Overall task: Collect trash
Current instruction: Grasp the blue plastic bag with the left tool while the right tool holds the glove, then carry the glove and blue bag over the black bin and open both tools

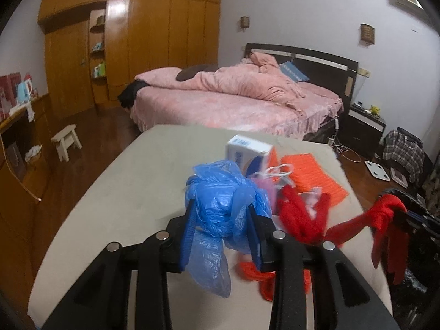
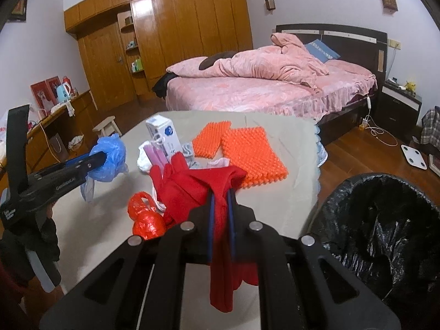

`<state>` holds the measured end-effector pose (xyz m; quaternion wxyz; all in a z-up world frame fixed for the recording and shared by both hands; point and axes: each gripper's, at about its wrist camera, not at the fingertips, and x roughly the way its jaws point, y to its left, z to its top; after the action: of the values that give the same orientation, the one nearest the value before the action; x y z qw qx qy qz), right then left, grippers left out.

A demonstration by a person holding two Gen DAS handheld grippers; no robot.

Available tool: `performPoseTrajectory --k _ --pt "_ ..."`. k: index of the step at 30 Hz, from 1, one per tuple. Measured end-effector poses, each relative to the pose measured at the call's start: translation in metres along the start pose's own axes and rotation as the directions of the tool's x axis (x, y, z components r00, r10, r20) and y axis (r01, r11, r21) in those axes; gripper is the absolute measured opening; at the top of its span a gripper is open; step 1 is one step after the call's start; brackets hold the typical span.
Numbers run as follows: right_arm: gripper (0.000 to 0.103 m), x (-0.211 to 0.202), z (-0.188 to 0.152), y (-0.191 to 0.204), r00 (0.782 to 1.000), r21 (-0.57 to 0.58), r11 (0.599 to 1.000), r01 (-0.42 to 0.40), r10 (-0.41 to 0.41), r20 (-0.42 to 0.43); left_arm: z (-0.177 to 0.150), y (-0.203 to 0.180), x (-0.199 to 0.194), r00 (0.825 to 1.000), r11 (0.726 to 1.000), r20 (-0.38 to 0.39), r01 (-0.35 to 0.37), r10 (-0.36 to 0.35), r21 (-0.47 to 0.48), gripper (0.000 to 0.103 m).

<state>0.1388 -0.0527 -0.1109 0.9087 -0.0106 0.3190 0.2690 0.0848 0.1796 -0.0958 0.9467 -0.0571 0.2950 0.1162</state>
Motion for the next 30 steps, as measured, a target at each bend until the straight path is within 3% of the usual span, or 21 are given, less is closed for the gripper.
performPoseTrajectory --k 8,17,23,30 --pt "0.008 -0.033 0.007 -0.018 0.998 0.031 0.999 0.032 -0.034 0.049 0.002 -0.054 -0.016 0.994 0.992 -0.003 0.113 -0.113 0.062 0.034" --pt "0.008 -0.066 0.007 -0.060 0.986 0.101 0.986 0.130 -0.139 0.088 0.001 -0.113 -0.016 0.975 0.966 -0.026 0.222 -0.221 0.130 0.034" --pt "0.008 -0.087 -0.006 -0.097 0.968 0.154 0.963 0.220 -0.235 0.090 -0.001 -0.156 -0.015 0.956 0.940 -0.036 0.292 -0.290 0.177 0.034" --pt "0.008 -0.109 -0.025 -0.140 0.937 0.225 0.921 0.318 -0.341 0.071 -0.007 -0.211 -0.012 0.921 0.893 -0.067 0.388 -0.383 0.228 0.034"
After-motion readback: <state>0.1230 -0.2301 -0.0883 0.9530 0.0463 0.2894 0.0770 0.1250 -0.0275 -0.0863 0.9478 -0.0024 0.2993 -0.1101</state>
